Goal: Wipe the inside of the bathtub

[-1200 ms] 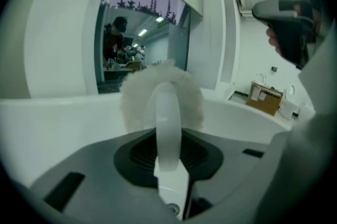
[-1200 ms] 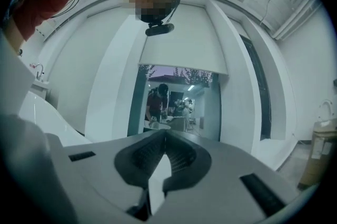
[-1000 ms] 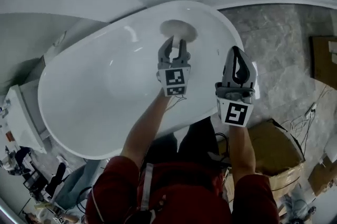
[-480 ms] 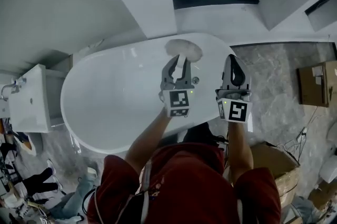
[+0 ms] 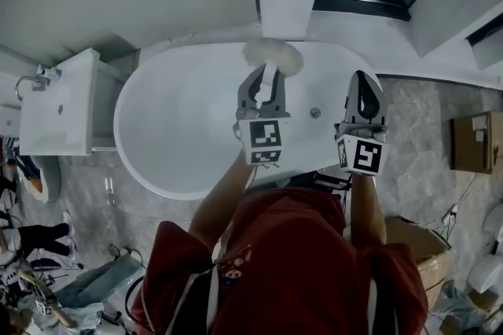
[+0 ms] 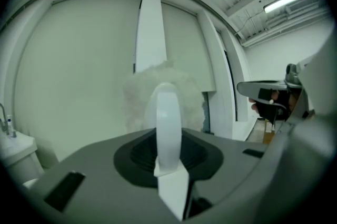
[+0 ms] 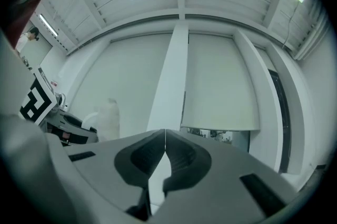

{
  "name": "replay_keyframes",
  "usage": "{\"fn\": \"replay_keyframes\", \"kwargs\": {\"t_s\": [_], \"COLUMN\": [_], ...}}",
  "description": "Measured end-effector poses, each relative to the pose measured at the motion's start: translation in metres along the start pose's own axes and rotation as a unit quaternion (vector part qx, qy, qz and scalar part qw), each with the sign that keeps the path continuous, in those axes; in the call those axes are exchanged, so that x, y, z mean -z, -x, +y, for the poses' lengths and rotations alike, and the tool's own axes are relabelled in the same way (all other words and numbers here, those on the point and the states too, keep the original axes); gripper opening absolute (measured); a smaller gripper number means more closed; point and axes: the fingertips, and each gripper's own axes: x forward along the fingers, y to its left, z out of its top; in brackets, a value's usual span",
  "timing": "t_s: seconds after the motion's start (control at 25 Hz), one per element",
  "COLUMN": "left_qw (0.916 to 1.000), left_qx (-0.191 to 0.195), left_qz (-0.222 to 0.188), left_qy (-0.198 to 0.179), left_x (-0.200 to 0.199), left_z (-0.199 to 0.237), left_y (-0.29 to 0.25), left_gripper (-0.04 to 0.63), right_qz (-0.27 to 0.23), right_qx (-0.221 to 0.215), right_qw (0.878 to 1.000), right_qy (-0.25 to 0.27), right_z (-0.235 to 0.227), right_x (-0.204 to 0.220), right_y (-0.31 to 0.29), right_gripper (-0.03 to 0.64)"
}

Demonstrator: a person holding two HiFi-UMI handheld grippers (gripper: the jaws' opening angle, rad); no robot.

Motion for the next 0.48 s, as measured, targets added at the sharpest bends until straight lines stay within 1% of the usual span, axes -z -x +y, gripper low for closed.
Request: {"fn": "replay_keyframes", "kwargs": {"t_s": [0.12, 0.24, 0.36, 0.48], "left_qw": [0.9999, 0.9996, 0.9990, 0.9976], "left_qx": [-0.012, -0.027, -0.043, -0.066], "left_qz": [0.002, 0.006, 0.008, 0.012], "left_qy": [0.003, 0.005, 0.008, 0.016], "left_x": [0.002, 0.001, -0.007, -0.011], "left_z": [0.025, 0.044, 0.053, 0.061], "left_y": [0.023, 0.042, 0.055, 0.069], "left_gripper": [0.094, 0.094, 0.094, 0.094], "right_qz": [0.000, 0.006, 0.000, 0.000], "right_qx": [-0.007, -0.024, -0.048, -0.075], "right_qw": [1.000, 1.000, 0.999, 0.996], "right_qy": [-0.002, -0.005, -0.020, -0.046], "right_z": [0.028, 0.051, 0.063, 0.074], "right_x": [-0.010, -0.021, -0.036, -0.040], "right_y": [0.001, -0.001, -0.005, -0.010], "right_gripper": [0.012, 0.012, 0.012, 0.012]}}
